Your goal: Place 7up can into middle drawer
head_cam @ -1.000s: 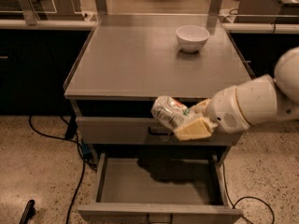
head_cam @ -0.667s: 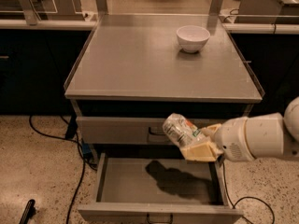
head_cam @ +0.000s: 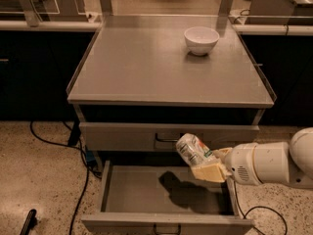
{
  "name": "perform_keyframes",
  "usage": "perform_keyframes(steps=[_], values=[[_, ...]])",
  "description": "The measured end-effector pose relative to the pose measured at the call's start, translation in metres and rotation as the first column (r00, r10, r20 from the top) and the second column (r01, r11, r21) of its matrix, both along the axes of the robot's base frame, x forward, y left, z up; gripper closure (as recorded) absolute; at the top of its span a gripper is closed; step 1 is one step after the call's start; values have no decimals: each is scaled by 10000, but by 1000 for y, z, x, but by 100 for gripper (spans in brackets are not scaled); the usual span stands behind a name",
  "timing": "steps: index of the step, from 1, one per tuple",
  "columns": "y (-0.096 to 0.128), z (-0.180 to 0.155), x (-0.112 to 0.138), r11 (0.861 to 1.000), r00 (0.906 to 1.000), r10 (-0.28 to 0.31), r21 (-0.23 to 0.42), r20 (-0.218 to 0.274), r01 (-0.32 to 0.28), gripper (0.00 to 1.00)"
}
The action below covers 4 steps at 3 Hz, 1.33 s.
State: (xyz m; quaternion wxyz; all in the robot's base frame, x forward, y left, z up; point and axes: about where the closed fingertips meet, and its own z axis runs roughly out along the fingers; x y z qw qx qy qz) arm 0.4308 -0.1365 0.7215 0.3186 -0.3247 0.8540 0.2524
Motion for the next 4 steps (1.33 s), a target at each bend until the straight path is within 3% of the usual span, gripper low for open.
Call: perform_keyframes(steps=[1,2,3,4], values=[[1,-16,1,9997,9997,-239,-105,-16,239,100],[-5,-63,2,9957,9949,-925,-15,-400,925,100],[-14,-123,10,9870,9823,-1593,42,-981,1605,100],[-20,-182,14,9804,9639,-1923,76,-1842,1970,100]])
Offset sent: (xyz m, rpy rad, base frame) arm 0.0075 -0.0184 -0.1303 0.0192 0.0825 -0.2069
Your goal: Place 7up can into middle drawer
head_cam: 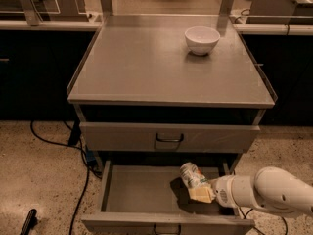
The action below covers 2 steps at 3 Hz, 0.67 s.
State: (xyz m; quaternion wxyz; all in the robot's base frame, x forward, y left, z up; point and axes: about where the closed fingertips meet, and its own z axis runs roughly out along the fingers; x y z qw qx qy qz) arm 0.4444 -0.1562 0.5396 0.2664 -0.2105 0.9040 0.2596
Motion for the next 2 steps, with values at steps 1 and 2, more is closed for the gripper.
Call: perform_keyframes(steps=[1,2], values=[[1,-46,4,9999,9972,-54,135,-744,64,100],[7,-81,11,9998,9914,116,176,-1304,-94,100]])
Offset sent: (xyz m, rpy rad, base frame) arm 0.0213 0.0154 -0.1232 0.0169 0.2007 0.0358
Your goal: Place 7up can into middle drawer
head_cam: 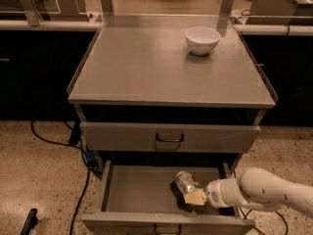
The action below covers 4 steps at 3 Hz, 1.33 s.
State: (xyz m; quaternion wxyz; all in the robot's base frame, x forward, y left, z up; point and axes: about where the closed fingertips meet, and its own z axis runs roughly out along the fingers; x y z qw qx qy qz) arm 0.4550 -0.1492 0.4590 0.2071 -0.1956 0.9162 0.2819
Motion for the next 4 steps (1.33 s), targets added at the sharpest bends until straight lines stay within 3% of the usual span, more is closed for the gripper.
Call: perform_keyframes(steps=[2,3,4], values=[[19,-46,11,9971,9929,753,-57,-919,-761,100],[20,-48,12,9968,9921,796,-41,-966,-803,83],[20,-48,12,9968,9921,796,-41,-966,-804,60]])
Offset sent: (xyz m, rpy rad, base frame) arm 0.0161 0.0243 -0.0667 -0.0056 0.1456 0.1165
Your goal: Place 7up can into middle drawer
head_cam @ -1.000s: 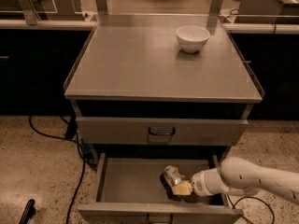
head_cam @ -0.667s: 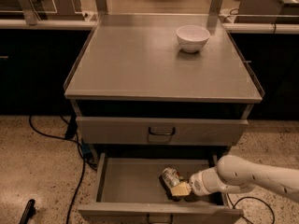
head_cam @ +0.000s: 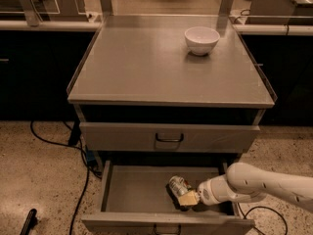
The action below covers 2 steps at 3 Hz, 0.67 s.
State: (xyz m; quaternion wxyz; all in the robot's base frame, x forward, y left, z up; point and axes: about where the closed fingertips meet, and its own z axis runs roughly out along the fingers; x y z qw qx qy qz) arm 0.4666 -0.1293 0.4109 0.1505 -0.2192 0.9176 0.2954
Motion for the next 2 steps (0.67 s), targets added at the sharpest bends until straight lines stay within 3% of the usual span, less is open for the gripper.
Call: perform_keyframes(steps=[2], values=[[0,0,0,10000,10000,0,0,0,0,14]])
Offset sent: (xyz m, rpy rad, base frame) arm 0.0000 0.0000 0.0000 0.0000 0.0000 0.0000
